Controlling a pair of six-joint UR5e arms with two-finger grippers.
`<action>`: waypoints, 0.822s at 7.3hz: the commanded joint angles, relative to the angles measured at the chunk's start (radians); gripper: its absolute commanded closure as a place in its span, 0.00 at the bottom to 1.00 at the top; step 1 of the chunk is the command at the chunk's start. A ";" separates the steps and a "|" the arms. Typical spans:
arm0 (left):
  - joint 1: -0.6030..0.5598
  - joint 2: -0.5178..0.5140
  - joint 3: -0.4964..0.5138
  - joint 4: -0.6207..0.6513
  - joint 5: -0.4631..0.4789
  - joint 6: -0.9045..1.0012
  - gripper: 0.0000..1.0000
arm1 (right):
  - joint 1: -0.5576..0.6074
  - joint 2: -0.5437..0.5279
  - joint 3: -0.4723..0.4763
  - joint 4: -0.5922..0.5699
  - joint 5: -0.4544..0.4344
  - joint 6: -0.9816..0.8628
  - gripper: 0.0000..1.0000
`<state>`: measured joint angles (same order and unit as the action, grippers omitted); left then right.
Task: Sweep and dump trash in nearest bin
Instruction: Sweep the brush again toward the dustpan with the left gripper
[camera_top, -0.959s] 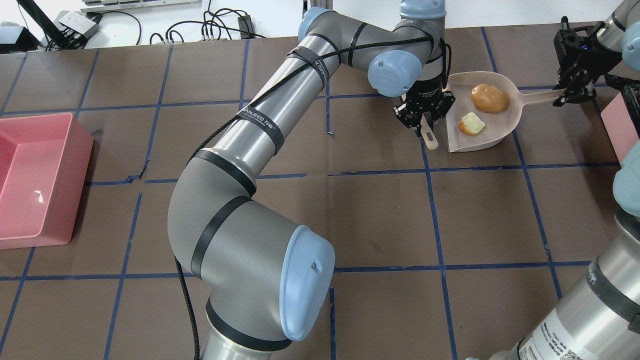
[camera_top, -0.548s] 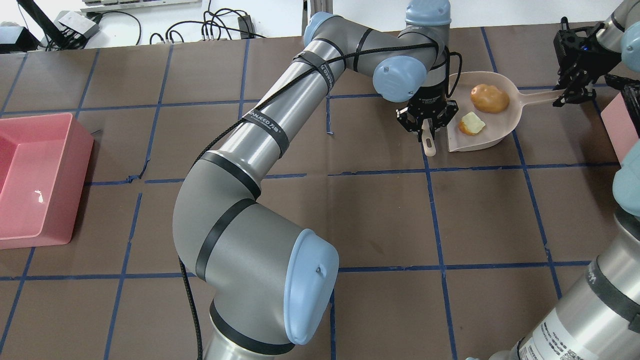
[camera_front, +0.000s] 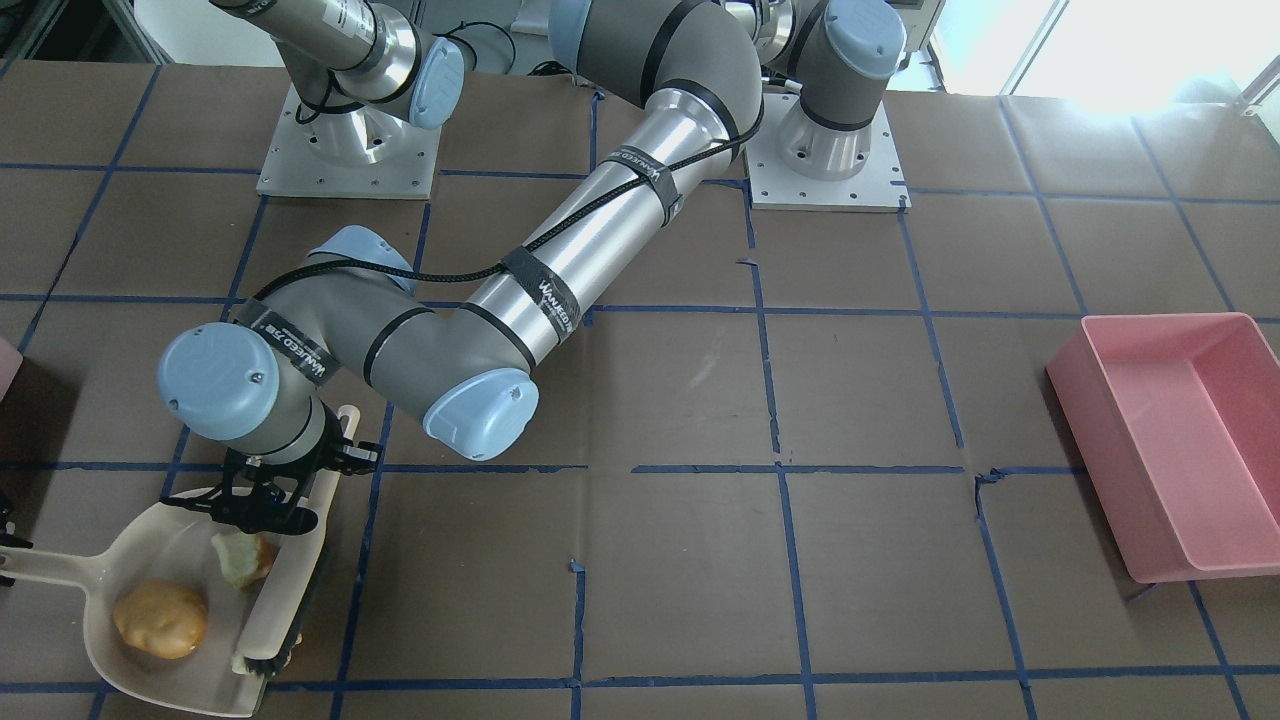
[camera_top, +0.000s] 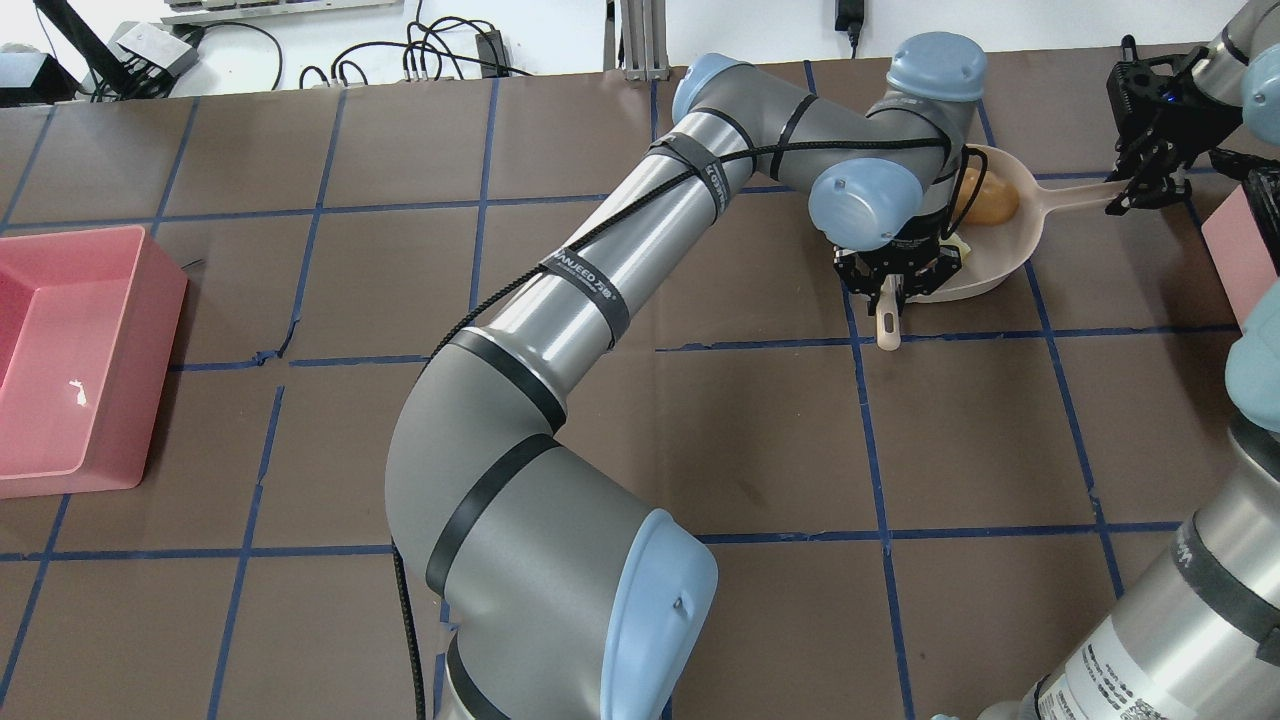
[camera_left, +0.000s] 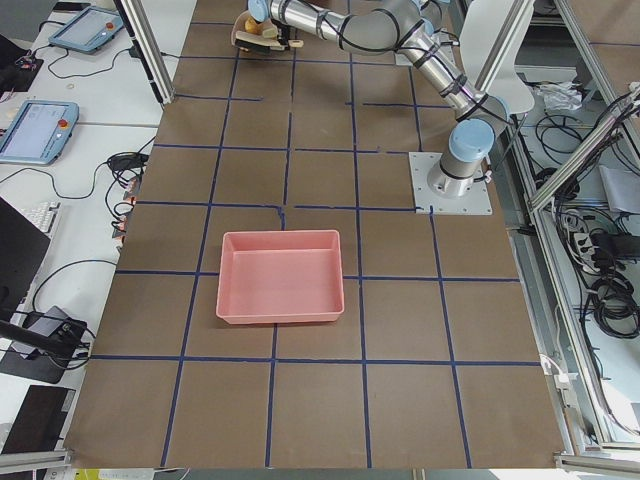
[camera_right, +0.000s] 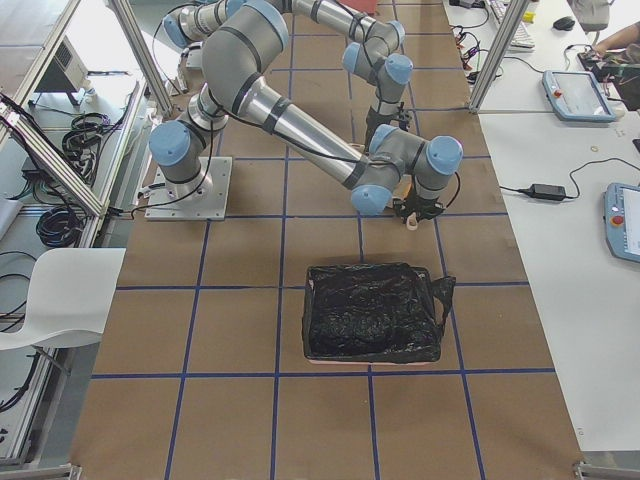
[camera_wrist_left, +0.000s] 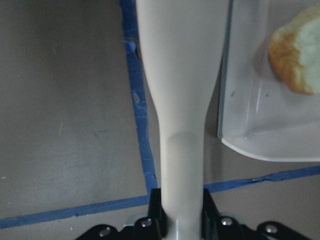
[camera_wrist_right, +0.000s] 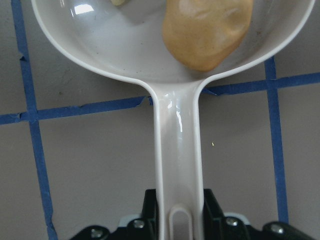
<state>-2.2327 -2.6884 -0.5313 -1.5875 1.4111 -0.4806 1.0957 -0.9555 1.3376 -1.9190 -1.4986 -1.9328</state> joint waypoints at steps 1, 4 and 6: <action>-0.071 0.005 0.002 0.015 0.035 0.068 1.00 | 0.000 0.000 0.000 0.000 0.000 0.000 1.00; -0.105 0.050 -0.003 0.020 0.086 0.083 1.00 | 0.000 -0.002 -0.001 0.000 0.000 0.000 1.00; -0.107 0.119 -0.009 -0.043 0.086 0.077 0.99 | 0.000 -0.002 -0.001 0.002 0.000 0.000 1.00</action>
<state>-2.3375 -2.6127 -0.5362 -1.5885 1.4947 -0.4016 1.0957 -0.9571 1.3369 -1.9180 -1.4987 -1.9328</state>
